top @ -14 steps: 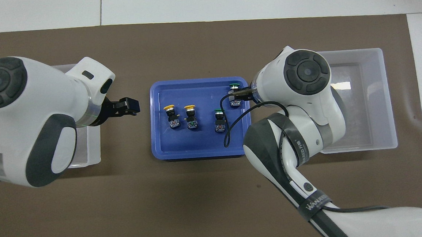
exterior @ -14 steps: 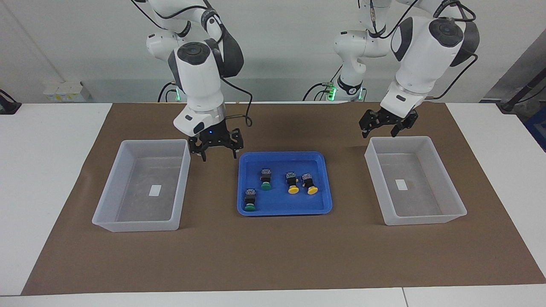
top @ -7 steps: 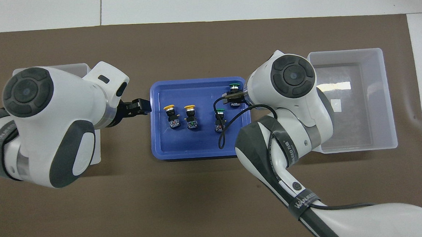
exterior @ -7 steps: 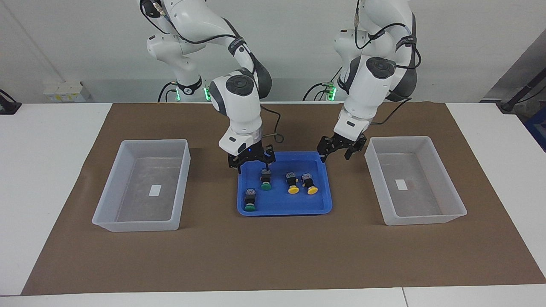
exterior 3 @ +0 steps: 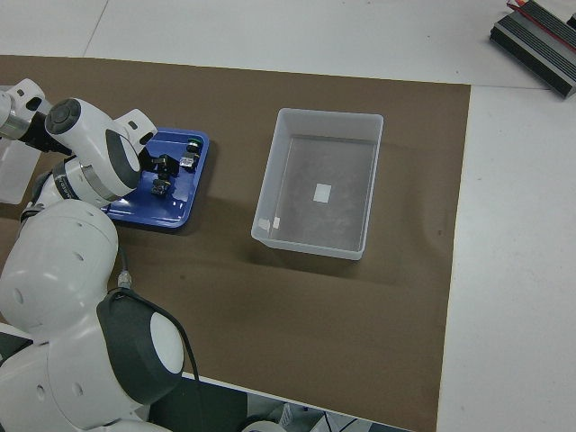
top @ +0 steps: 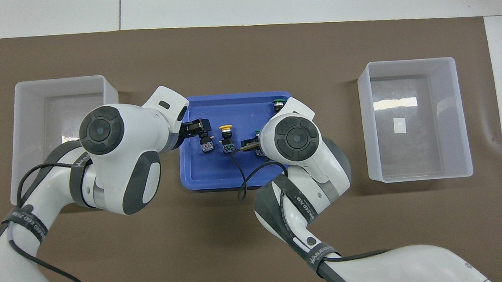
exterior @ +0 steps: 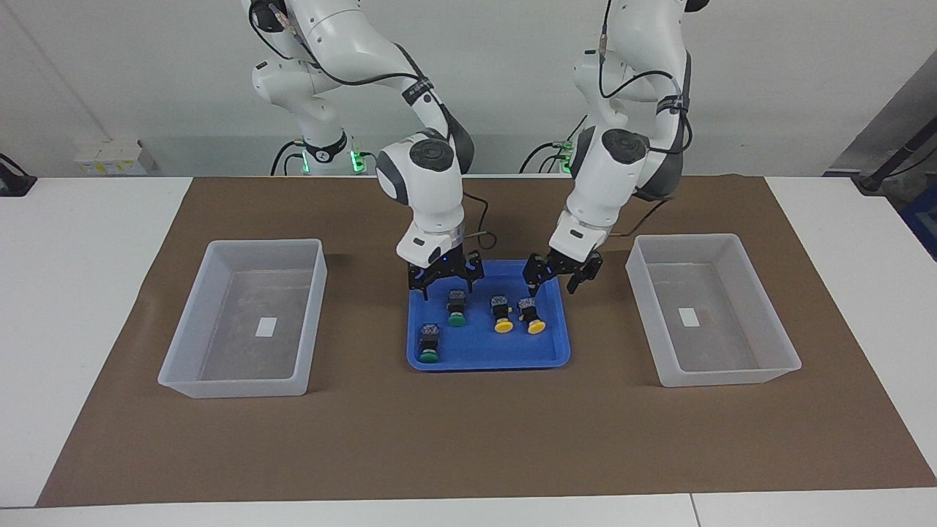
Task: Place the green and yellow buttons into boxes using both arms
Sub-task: 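Grasp the yellow button with the left gripper while the right gripper grasps green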
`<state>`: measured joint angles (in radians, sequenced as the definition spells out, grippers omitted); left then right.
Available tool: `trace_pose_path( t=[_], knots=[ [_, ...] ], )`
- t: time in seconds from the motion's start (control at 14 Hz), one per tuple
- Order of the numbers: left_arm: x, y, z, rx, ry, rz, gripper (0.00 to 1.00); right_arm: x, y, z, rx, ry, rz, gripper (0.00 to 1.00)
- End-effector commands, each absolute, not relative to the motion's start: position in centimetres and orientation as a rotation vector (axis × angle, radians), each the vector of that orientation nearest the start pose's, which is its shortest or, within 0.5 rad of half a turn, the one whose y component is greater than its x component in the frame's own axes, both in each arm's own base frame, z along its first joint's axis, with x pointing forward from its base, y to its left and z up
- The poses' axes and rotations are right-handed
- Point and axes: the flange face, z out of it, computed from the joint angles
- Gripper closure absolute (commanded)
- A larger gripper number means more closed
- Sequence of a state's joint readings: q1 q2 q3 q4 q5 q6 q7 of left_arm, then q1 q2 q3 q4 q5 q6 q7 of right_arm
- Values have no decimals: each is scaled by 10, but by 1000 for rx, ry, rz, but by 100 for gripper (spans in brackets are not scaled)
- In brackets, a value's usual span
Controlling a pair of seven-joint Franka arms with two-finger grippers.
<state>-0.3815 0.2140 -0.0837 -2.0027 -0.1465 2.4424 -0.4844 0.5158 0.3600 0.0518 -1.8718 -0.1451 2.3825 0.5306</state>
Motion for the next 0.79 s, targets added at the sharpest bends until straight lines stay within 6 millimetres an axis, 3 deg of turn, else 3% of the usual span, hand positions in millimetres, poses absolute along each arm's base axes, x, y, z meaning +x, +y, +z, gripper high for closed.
trace_pose_path(
  t=[0.0,0.21,0.29,0.43,0.5,0.57,0.64,0.71],
  knots=[
    [550,-281,355,-3351,-221,-247,9,539,358,315,-3130,-156,-324,0],
    [551,-293,331,-3355,-207,-269,10,539,363,305,-3121,-152,-340,1],
    [551,-294,328,-3356,-201,-277,10,539,362,305,-3123,-148,-336,5],
    [551,-294,324,-3353,-191,-266,13,532,358,298,-3136,-151,-312,33],
    [551,-293,322,-3351,-186,-258,13,529,358,294,-3143,-142,-299,56],
    [551,-293,321,-3350,-181,-254,14,522,363,292,-3143,-131,-293,90],
    [550,-292,318,-3348,-176,-248,15,521,364,292,-3145,-118,-294,100],
    [550,-292,314,-3346,-166,-239,17,521,363,296,-3146,-116,-301,100]
  ],
)
